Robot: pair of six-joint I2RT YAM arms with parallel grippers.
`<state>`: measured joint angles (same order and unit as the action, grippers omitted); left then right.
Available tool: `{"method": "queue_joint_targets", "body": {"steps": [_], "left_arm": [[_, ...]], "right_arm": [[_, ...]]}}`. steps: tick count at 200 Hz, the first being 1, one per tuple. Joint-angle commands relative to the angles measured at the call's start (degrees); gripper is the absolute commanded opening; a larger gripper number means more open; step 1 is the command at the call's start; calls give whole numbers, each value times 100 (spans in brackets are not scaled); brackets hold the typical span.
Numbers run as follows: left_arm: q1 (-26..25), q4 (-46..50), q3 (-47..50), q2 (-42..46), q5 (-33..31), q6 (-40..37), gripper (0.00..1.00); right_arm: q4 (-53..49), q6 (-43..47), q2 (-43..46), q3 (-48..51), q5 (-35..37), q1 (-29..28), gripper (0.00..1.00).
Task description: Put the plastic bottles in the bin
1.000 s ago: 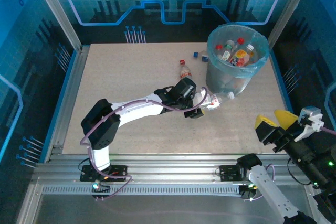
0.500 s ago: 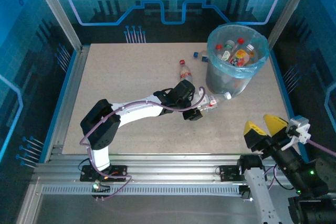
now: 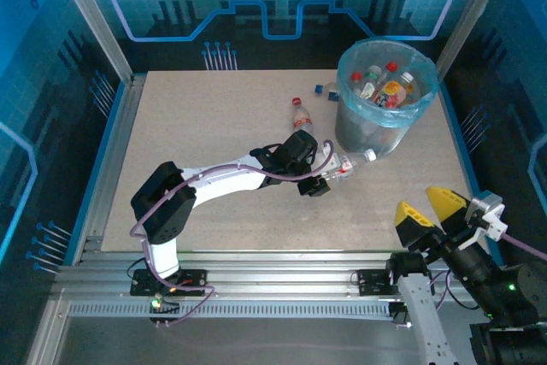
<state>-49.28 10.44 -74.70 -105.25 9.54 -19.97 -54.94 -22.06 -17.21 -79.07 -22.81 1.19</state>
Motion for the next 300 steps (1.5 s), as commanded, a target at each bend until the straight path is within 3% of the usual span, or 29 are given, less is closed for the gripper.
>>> {"method": "queue_joint_targets", "body": {"steps": [1, 151, 255, 300], "left_arm": [[-29, -39, 54, 339, 205, 52, 46], [-21, -513, 1666, 2433, 94, 772, 45], [-19, -404, 2155, 3496, -32, 941, 45], [-12, -358, 2310, 3930, -83, 1121, 45]], "right_arm": [[248, -98, -121, -75, -108, 5, 76], [866, -921, -1431, -813, -373, 288, 74], [1122, -1057, -2289, -1552, -514, 431, 73], [1734, -1472, -2606, -1698, -695, 434, 73]]}}
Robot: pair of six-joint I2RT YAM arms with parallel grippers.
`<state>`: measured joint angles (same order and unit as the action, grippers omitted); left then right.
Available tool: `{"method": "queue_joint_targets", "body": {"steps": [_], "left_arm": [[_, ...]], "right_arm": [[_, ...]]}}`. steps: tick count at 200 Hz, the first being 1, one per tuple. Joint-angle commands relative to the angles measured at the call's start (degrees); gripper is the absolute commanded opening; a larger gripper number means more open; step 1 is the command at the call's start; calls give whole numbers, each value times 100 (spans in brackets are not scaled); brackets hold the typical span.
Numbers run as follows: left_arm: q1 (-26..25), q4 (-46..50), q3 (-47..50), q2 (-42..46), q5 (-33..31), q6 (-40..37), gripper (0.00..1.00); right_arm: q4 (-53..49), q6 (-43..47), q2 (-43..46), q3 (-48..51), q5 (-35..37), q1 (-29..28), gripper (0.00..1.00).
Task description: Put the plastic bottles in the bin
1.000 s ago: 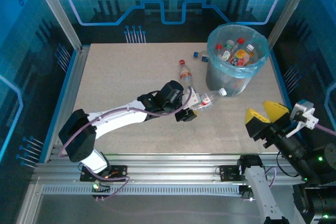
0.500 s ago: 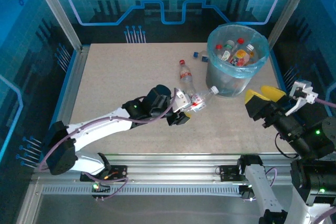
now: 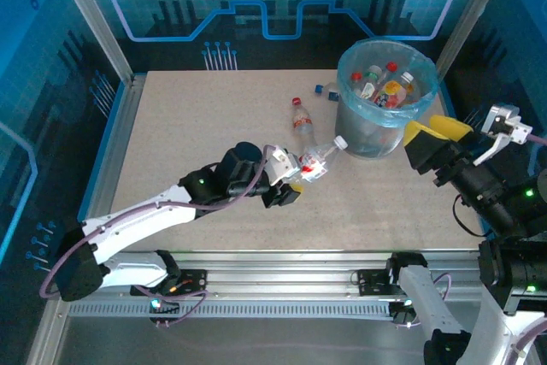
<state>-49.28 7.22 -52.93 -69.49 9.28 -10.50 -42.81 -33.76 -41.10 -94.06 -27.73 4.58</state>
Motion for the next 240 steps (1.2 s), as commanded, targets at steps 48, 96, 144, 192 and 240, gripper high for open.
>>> {"method": "queue_joint_targets", "body": {"steps": [48, 96, 144, 192, 240], "left_arm": [[10, -152, 338, 870, -83, 359, 45], [14, -758, 474, 1150, -28, 541, 45], [15, -1397, 2, 838, 20, 661, 43], [18, -1785, -373, 491, 268, 649, 43], [16, -1924, -433, 408, 267, 646, 44]], "right_arm": [[349, -227, -745, -907, -315, 93, 74], [319, -577, -1190, -1088, -654, 80, 75], [70, -668, -1404, -597, -205, -637, 75], [-382, 27, -2304, -752, 1631, -2957, 75], [-433, 241, -2760, -877, 2487, -3555, 76]]}}
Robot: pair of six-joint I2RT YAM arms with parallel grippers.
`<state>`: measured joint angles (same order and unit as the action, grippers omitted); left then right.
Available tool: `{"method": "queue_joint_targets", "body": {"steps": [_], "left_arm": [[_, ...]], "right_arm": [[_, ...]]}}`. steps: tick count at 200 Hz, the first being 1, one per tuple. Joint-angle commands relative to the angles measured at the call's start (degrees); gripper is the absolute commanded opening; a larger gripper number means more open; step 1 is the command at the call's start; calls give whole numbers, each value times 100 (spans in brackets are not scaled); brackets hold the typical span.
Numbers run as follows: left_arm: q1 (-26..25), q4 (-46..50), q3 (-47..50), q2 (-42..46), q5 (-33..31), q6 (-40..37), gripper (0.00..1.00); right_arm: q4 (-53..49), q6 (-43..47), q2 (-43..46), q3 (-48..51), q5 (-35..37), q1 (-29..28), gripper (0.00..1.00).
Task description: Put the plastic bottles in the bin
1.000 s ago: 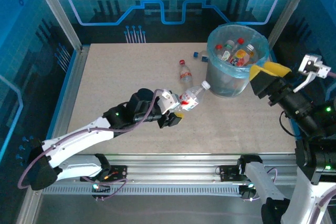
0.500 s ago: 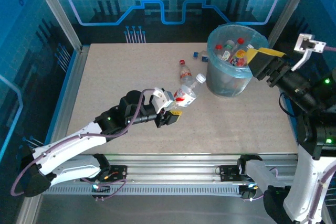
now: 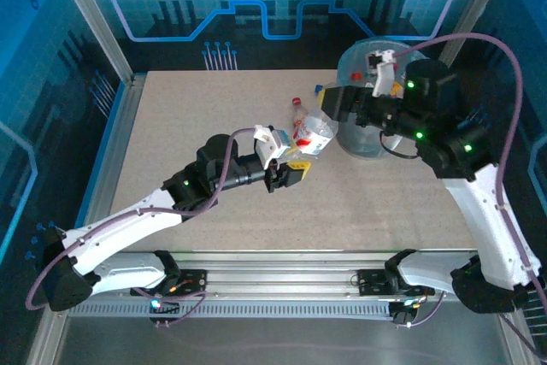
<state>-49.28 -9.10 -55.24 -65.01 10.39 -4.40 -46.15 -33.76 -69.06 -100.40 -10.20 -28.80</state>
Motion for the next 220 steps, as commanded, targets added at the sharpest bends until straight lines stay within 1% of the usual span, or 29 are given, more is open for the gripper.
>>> {"method": "queue_joint_targets", "body": {"steps": [1, 17, 31, 53, 74, 102, 165, 182, 197, 220], "left_arm": [[20, -292, -204, -39, 160, 36, 43], [20, -324, -231, -80, 173, 36, 44], [18, -348, -274, -138, 181, 45, 44], [23, -442, -304, -257, 163, 41, 44], [15, -508, -346, -349, 124, 28, 46], [22, -477, -391, -398, 88, 54, 47], [21, -434, -381, -378, 39, 45, 48], [23, -497, -367, -405, 83, 32, 48], [23, -548, -379, -424, 63, -1, 49], [23, -542, -510, -477, -6, -134, 50]], "right_arm": [[-93, 244, 30, -248, 745, -225, 76], [-5, 240, -43, -213, 745, -322, 75], [76, 234, -109, -209, 655, -427, 71], [124, 264, -143, -197, 736, -602, 60], [163, 254, -109, -108, 778, -645, 50], [266, 256, -82, -19, 782, -648, 40], [262, 335, -132, -132, 732, -654, 22], [257, 362, -158, -167, 712, -651, 20], [230, 409, -174, -249, 703, -661, 11], [217, 495, -156, -371, 789, -653, 2]]}}
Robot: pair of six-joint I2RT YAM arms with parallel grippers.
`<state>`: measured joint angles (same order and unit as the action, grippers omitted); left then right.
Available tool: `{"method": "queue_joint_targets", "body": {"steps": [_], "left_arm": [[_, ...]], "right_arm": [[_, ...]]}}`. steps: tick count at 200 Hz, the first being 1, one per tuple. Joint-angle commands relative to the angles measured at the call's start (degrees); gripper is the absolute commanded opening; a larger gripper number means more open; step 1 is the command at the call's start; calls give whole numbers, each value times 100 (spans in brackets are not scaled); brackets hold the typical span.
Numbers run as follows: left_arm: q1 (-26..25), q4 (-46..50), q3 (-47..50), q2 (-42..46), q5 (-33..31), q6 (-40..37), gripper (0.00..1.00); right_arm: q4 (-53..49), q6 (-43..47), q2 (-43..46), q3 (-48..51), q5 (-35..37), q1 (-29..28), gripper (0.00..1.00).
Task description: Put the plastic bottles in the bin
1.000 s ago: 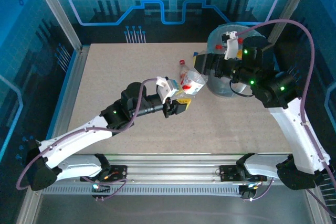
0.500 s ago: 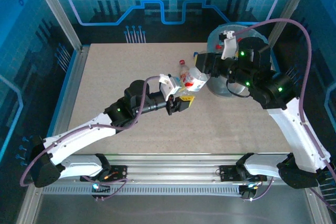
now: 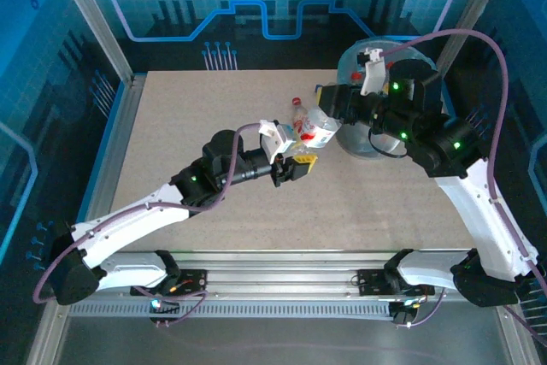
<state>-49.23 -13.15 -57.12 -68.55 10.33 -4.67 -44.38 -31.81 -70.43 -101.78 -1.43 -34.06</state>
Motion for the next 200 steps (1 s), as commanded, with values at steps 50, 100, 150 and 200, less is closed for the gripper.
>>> {"method": "queue_joint_targets", "body": {"steps": [50, 100, 150, 200], "left_arm": [[19, -250, -715, -400, -150, -346, 58], [18, -485, -1293, -946, -202, -542, 67], [28, -592, -2131, -1639, -189, -722, 72], [58, -747, -2793, -2241, -260, -810, 83]], "right_arm": [[61, 522, 38, -585, 230, -117, 0], [78, 818, 109, -919, 778, 93, 0], [-240, 1079, -50, -1572, 922, 719, 0], [-732, 1354, -336, -2293, 925, 1605, 0]]}}
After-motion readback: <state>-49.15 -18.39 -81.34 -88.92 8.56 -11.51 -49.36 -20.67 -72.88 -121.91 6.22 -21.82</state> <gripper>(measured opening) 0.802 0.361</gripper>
